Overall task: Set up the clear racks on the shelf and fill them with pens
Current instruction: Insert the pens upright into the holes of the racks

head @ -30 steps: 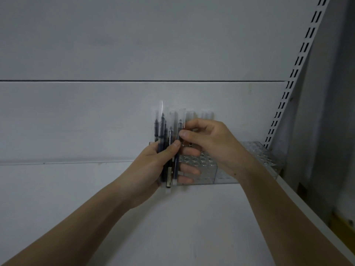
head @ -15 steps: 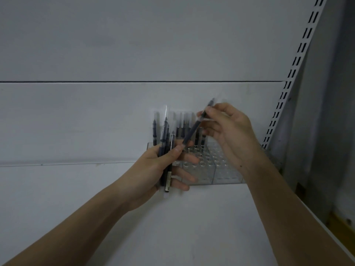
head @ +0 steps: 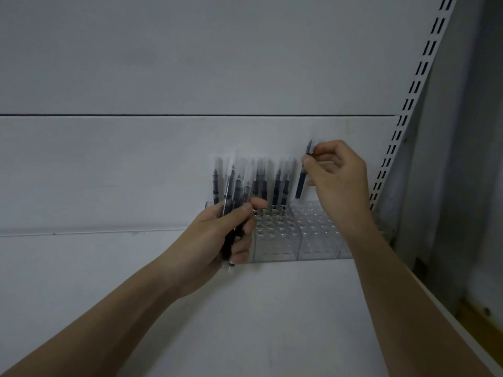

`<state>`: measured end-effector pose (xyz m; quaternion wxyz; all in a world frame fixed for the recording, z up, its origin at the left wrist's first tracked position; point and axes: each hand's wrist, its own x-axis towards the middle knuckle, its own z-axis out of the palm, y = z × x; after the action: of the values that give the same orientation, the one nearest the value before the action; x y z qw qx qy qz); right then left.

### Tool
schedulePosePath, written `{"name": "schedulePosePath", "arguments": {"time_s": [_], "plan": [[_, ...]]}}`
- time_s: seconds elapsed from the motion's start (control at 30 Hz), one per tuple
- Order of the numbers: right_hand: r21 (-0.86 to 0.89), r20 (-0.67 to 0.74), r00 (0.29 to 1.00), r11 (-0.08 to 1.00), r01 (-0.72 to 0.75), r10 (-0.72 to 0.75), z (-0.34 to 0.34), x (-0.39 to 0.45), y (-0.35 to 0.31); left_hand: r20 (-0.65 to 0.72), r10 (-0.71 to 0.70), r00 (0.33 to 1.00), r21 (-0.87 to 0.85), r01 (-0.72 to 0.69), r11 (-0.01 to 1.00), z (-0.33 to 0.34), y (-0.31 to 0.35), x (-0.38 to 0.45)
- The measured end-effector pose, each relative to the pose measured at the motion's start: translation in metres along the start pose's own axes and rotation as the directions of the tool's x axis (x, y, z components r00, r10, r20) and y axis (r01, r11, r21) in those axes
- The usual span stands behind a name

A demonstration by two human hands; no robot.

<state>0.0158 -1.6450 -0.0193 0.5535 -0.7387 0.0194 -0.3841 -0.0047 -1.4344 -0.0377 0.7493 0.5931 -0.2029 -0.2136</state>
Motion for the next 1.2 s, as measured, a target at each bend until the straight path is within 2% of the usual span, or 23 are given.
{"name": "schedulePosePath", "arguments": {"time_s": [0.13, 0.27, 0.43, 0.6, 0.8, 0.9, 1.1, 1.2], "plan": [[0.002, 0.009, 1.0, 1.0, -0.006, 0.006, 0.001, 0.0003, 0.0015, 0.02, 0.043, 0.999, 0.123, -0.045, 0.991, 0.0012, 0.0017, -0.0029], [0.0, 0.019, 1.0, 1.0, -0.006, 0.006, 0.0024, 0.0, 0.0028, 0.068, -0.008, 0.998, 0.07, 0.003, 0.998, 0.002, 0.0043, -0.0046], [-0.019, 0.009, 1.0, 1.0, -0.005, 0.005, 0.0018, 0.0007, 0.0041, 0.098, -0.018, 0.995, 0.108, 0.008, 0.994, 0.0026, 0.0011, -0.005], [-0.061, -0.017, 0.999, 0.998, 0.028, -0.029, 0.0027, -0.0008, 0.004, 0.022, -0.028, 0.999, 0.042, 0.027, 0.999, 0.0003, 0.0045, -0.0023], [-0.112, -0.005, 0.999, 0.993, 0.034, -0.035, 0.0034, -0.0012, 0.0049, -0.006, 0.072, 0.997, -0.063, -0.072, 0.995, 0.001, 0.0038, -0.0001], [-0.13, -0.007, 0.999, 0.991, 0.031, -0.032, 0.0015, -0.0004, 0.0034, -0.011, 0.099, 0.995, -0.012, -0.099, 0.995, -0.0003, 0.0045, -0.0008], [-0.341, 0.125, 0.992, 0.94, 0.027, 0.017, 0.0051, -0.0038, 0.0092, -0.027, 0.087, 0.996, 0.049, -0.085, 0.995, -0.0007, 0.0024, -0.0006], [-0.386, 0.11, 0.993, 0.923, 0.003, 0.042, 0.0022, -0.0025, 0.01, -0.026, 0.086, 0.996, 0.036, -0.085, 0.996, -0.0029, 0.0011, 0.0006]]}}
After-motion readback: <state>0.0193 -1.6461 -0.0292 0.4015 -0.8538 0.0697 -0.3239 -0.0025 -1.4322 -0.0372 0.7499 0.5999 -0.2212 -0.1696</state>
